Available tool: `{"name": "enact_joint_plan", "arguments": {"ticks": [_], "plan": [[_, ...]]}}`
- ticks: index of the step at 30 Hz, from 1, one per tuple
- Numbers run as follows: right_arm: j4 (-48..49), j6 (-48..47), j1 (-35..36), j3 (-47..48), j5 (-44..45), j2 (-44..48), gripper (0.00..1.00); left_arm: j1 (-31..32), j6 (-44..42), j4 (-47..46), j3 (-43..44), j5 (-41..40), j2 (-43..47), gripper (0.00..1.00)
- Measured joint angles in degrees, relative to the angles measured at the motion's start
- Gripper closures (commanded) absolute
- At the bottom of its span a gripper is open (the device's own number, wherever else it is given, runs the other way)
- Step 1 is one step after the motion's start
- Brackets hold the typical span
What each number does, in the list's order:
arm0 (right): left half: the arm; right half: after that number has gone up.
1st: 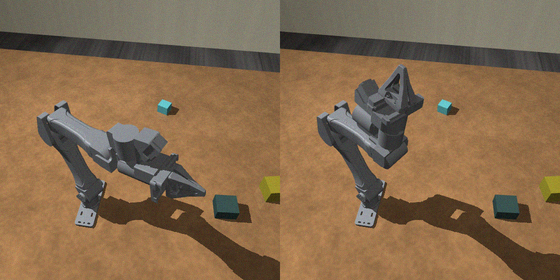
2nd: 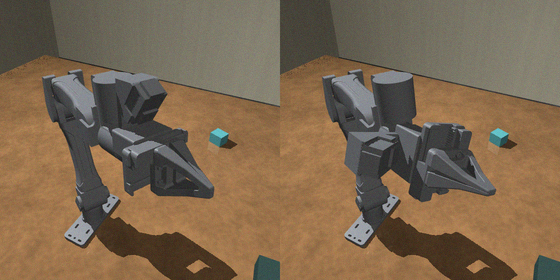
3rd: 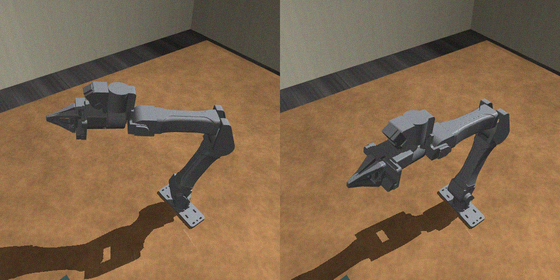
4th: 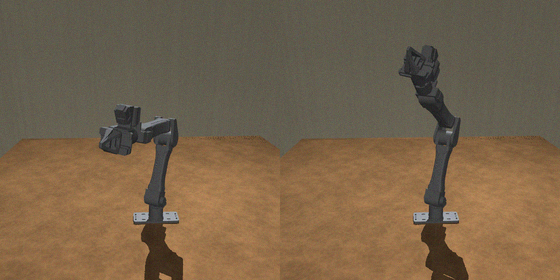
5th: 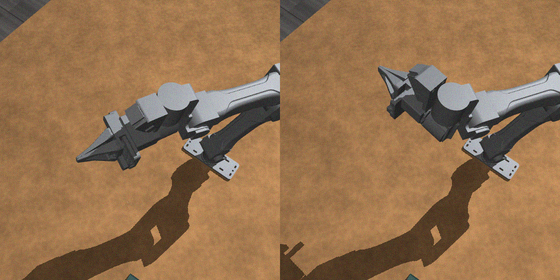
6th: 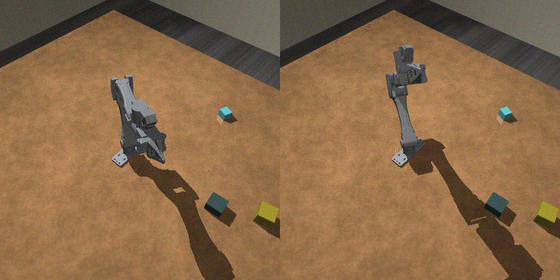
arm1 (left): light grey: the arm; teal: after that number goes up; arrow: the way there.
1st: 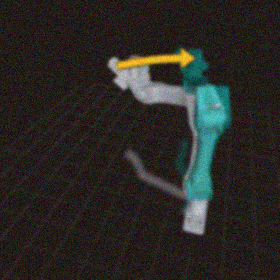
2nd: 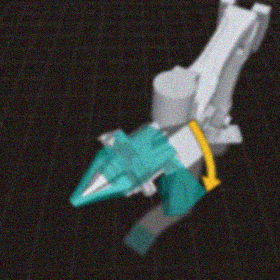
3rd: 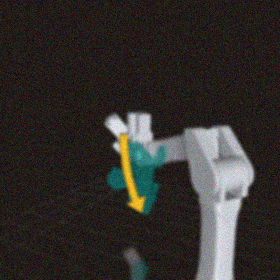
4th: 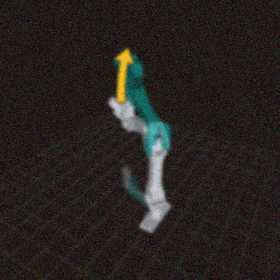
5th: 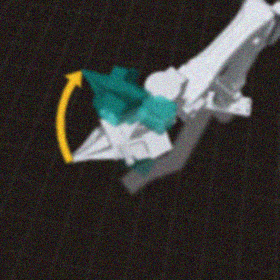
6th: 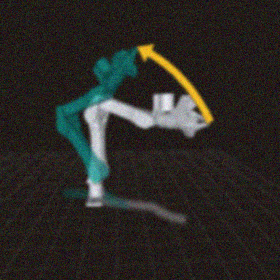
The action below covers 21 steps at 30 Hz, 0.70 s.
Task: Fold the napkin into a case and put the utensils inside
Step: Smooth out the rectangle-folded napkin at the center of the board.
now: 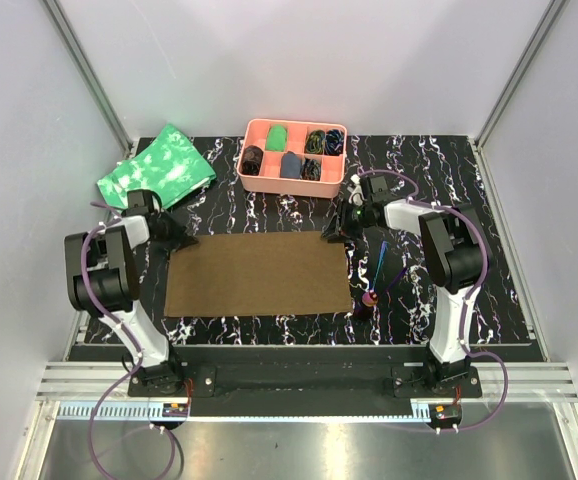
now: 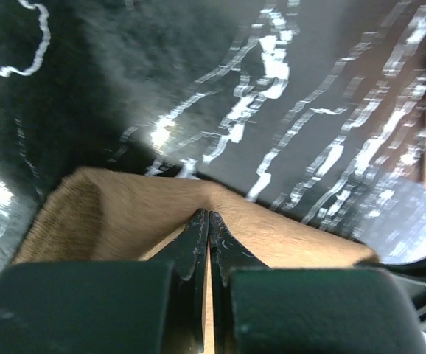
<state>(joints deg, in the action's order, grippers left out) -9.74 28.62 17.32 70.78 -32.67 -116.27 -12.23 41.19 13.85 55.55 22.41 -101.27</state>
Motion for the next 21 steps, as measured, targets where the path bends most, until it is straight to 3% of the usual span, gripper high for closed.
{"name": "enact_joint_plan", "arguments": {"ticks": [10, 12, 21], "plan": [[-0.9, 0.5, 4.5, 2.4, 0.5, 1.0, 0.59, -0.1, -3.3, 2.0, 2.2, -2.8, -2.0, 0.92], [-1.0, 1.4, 8.0, 5.1, 0.4, 0.6, 0.58, -0.1, -3.3, 2.3, 2.2, -2.7, -1.6, 0.88], [2.6, 6.3, 21.0, 23.3, -0.3, -11.0, 0.56, -2.9, -2.7, 2.3, 0.7, -1.2, 5.7, 0.90]]}}
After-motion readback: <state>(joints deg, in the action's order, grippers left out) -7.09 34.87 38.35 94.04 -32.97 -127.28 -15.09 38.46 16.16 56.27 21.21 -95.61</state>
